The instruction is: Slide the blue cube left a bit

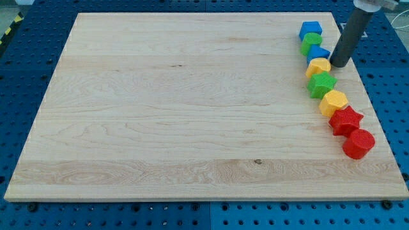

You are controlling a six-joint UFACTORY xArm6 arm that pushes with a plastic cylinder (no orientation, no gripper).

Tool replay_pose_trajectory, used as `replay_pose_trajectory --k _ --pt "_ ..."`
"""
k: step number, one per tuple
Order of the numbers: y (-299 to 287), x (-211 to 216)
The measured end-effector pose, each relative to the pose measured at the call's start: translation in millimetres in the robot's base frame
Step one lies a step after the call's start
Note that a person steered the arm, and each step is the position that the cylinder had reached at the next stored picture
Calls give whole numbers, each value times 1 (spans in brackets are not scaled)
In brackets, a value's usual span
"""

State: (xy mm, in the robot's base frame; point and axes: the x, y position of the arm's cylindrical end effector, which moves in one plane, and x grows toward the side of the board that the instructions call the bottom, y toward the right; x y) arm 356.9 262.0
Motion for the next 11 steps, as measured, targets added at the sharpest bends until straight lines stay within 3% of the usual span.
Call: replay_pose_trajectory --k 5,10,11 --pt "4 -91" --pt "-12 -88" --pt "-14 -105"
